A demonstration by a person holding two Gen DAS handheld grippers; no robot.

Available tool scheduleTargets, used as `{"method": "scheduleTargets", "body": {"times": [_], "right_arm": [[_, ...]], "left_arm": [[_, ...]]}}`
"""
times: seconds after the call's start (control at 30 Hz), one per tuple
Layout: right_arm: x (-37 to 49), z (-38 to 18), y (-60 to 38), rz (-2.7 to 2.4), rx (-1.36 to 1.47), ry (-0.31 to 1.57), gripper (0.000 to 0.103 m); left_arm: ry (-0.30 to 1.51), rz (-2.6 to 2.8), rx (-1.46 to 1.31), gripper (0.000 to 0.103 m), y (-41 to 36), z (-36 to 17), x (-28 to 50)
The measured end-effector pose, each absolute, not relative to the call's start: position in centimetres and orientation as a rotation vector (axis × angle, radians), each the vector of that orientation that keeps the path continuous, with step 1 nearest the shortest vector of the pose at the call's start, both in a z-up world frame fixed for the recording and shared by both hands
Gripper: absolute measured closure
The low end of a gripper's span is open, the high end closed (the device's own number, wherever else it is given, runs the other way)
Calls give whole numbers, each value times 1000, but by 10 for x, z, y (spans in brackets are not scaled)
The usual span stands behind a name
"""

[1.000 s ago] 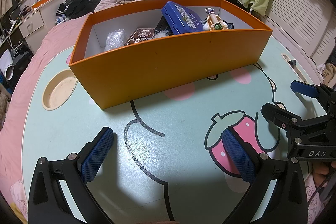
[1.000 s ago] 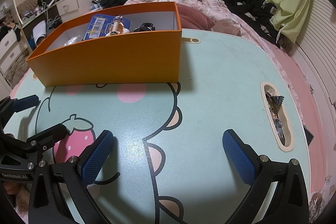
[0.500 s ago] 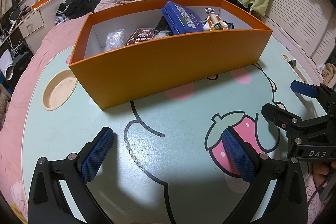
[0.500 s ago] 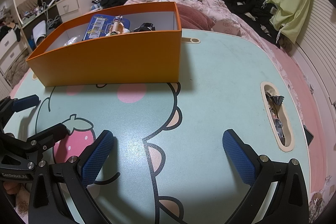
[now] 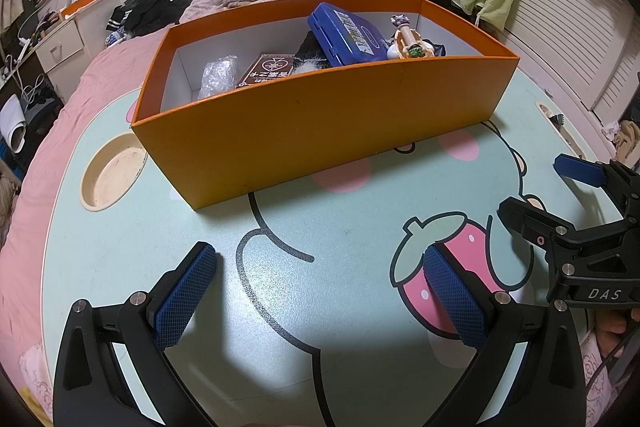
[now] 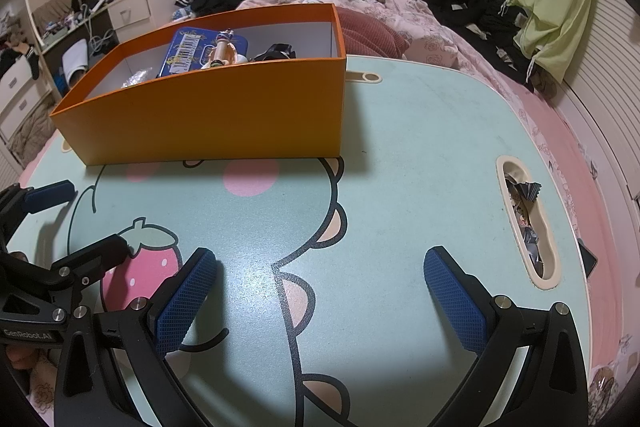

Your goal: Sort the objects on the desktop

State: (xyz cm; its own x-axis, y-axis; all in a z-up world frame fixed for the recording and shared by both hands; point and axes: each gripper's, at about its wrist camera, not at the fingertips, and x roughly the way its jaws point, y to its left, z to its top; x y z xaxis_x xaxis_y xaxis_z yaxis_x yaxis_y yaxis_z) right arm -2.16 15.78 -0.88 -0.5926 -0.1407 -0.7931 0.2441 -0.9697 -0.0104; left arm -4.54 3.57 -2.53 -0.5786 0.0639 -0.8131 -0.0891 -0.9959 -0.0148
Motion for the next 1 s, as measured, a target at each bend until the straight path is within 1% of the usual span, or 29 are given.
{"method": "scheduleTargets", "body": {"times": [1.0], "right_arm": [[-21, -9, 158, -2620, 1289, 174, 0]], "left_arm": [[43, 2716, -1397, 0, 35, -25, -44]]}}
